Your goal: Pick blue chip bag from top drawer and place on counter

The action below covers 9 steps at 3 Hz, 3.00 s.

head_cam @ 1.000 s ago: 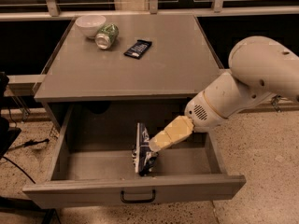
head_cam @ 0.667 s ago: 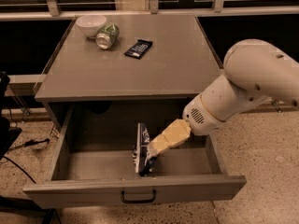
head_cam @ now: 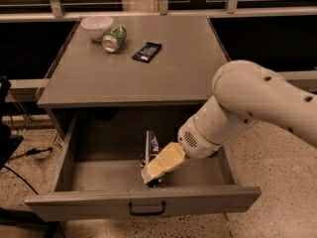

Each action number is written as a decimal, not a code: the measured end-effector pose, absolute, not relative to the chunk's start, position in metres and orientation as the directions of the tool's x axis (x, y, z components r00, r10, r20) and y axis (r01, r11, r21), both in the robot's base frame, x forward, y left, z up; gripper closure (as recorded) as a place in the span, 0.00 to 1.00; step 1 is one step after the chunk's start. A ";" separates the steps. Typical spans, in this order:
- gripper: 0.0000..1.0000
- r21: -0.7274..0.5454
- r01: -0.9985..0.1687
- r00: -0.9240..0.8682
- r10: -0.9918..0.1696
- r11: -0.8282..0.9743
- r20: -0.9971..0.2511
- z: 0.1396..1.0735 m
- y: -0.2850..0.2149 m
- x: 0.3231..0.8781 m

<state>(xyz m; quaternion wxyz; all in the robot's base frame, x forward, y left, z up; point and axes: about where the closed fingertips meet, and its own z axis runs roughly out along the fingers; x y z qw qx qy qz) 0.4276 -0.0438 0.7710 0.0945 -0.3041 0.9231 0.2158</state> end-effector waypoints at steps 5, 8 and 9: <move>0.00 0.389 -0.512 -0.812 -0.284 0.766 -0.510 0.738 0.010 0.465; 0.00 0.289 -0.505 -0.821 -0.349 0.813 -0.452 0.705 0.033 0.464; 0.00 0.271 -0.505 -0.818 -0.354 0.819 -0.454 0.700 0.037 0.469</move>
Offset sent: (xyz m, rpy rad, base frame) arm 0.0206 0.0554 -0.0367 0.1300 0.0068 -0.0626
